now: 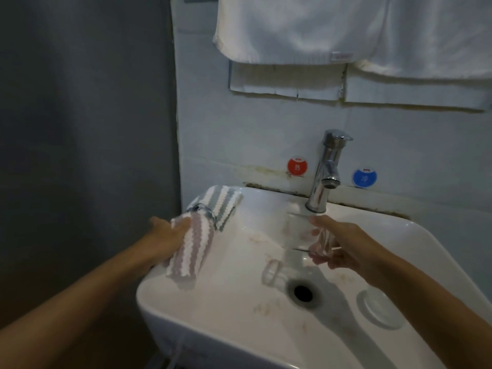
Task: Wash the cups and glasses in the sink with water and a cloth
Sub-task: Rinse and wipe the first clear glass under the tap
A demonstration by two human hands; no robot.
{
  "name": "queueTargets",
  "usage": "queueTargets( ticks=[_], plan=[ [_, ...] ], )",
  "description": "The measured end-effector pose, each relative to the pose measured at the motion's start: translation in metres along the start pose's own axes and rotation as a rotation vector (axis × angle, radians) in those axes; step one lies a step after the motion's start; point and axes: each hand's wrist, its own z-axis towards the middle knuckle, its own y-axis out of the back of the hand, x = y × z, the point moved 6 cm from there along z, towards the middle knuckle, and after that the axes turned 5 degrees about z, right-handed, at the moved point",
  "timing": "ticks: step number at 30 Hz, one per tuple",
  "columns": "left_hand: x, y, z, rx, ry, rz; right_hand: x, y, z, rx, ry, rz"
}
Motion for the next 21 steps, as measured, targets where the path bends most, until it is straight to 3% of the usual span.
queueTargets(
  ticks=[6,8,11,13,15,18,21],
  plan=[
    [0.006,0.0,0.004,0.0,0.049,-0.046,-0.004,-0.013,-0.005,0.149,-0.181,0.38],
    [0.003,0.006,-0.008,-0.059,0.002,0.066,-0.001,-0.02,-0.009,0.19,-0.205,0.498],
    [-0.024,0.029,-0.044,-0.502,-0.368,0.374,0.005,-0.027,-0.013,0.235,-0.191,0.616],
    [-0.051,0.031,-0.084,-0.683,-0.685,0.307,0.01,-0.031,-0.015,0.258,-0.163,0.638],
    [-0.068,0.014,-0.102,-0.474,-0.802,0.129,0.013,-0.037,-0.017,0.282,-0.13,0.626],
    [-0.088,-0.032,-0.111,-0.004,-0.705,-0.133,0.017,-0.043,-0.021,0.349,-0.069,0.587],
    [-0.097,-0.058,-0.114,0.121,-0.618,-0.258,0.023,-0.042,-0.027,0.371,-0.001,0.412]
  ],
)
